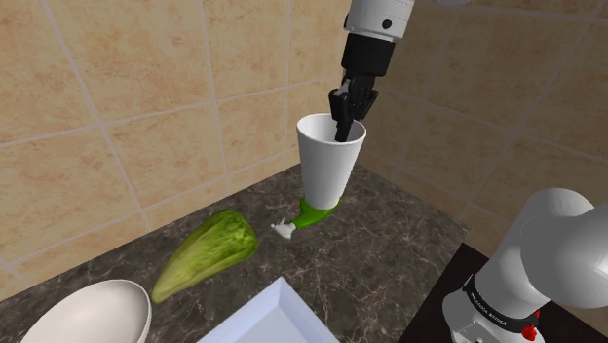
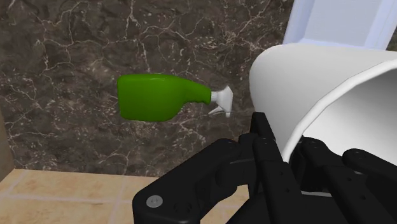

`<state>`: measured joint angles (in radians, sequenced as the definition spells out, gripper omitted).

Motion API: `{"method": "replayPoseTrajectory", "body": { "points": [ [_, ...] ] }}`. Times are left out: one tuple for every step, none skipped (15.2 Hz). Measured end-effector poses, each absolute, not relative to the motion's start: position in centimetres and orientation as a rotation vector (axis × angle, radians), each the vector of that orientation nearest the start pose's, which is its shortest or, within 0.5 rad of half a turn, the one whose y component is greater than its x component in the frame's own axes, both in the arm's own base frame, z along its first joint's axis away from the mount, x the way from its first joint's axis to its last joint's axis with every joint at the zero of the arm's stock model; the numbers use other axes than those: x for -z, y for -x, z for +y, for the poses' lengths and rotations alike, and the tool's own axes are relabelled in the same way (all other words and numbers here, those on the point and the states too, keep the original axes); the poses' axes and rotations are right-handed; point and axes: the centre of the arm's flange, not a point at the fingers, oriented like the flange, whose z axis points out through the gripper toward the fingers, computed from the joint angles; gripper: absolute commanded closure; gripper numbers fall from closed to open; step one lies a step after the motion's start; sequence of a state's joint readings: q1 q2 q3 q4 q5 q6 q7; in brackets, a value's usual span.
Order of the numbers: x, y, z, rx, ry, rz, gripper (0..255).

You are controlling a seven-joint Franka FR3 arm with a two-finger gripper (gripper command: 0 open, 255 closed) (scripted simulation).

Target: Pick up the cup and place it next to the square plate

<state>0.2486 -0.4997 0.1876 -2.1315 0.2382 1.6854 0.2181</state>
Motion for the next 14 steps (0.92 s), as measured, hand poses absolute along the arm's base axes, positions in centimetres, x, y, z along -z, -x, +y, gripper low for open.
{"method": "replayPoseTrajectory", "body": {
  "points": [
    [-60.4,-34.2,21.4,-0.003,2.975,-0.262,255],
    [-60.5,-33.4,22.3,-0.002,2.975,-0.262,255],
    [-60.5,-32.5,22.8,-0.002,2.975,-0.262,255],
    [-60.3,-32.1,23.1,-0.002,2.975,-0.262,255],
    [-59.8,-31.7,23.3,-0.003,2.975,-0.261,255],
    [-59.3,-31.6,23.4,-0.003,2.975,-0.261,255],
    [-58.8,-31.6,23.4,-0.003,2.975,-0.261,255],
    [-58.3,-31.6,23.5,-0.003,2.975,-0.261,255],
    [-57.8,-31.6,23.5,-0.003,2.975,-0.26,255],
    [-57.2,-31.6,23.5,-0.003,2.975,-0.26,255],
    [-56.7,-31.6,23.5,-0.003,2.976,-0.26,255],
    [-56.2,-31.6,23.5,-0.003,2.976,-0.26,255],
    [-55.8,-31.5,23.5,-0.003,2.976,-0.26,255],
    [-55.2,-31.6,23.5,-0.003,2.976,-0.26,255]
  ]
}}
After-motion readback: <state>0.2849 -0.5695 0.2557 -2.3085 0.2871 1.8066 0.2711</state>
